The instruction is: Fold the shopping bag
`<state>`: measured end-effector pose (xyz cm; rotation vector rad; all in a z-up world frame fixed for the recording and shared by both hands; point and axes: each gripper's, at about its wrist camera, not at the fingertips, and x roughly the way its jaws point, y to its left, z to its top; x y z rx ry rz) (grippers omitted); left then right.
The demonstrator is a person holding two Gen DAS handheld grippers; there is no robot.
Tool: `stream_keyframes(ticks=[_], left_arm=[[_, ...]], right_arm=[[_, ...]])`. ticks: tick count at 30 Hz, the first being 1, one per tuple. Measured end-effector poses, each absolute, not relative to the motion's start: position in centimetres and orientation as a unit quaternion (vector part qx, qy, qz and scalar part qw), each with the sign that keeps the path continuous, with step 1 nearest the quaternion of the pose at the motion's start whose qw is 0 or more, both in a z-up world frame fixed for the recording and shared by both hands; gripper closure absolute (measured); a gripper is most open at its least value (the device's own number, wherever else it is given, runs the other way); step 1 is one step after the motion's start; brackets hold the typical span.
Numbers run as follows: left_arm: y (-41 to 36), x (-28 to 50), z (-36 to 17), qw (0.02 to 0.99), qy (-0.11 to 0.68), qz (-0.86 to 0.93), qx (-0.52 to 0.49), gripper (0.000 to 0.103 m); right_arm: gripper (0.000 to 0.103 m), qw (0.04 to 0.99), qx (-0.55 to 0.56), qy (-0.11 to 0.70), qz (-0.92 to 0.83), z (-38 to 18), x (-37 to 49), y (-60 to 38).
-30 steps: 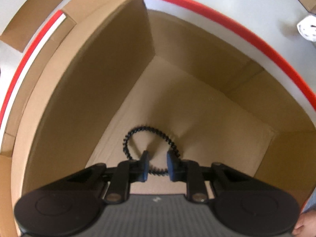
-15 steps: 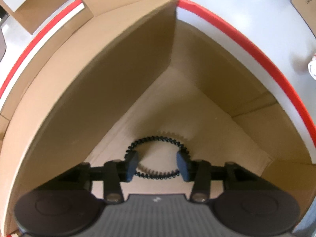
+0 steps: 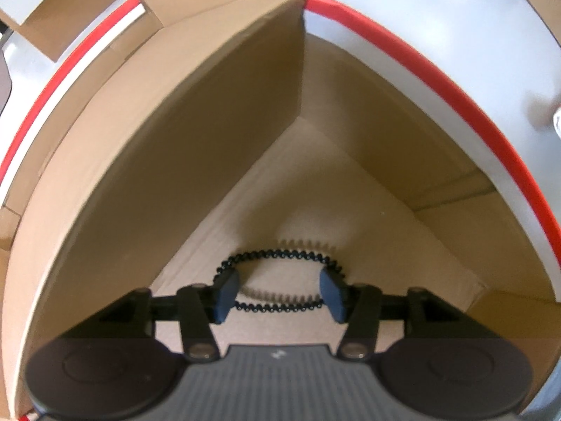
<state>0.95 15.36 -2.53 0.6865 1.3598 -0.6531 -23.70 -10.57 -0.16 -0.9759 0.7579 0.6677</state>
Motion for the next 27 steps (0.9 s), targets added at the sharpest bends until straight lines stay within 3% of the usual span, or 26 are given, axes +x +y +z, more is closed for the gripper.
stream_keyframes(ticks=[14, 22, 27], left_arm=[[14.8, -2.9, 1.9, 0.707, 0.543, -0.315, 0.325, 0.049], [13.3, -3.7, 12.3, 0.733, 0.494, -0.352, 0.309, 0.049], [10.8, -3.5, 16.0, 0.740, 0.475, -0.377, 0.290, 0.049]], right_arm=[[0.092, 0.779, -0.451, 0.327, 0.289, -0.7, -21.1, -10.8], [0.092, 0.788, -0.461, 0.295, 0.282, -0.8, -21.2, -8.6], [0.092, 0.786, -0.520, 0.223, 0.249, -0.6, -22.0, -8.4]])
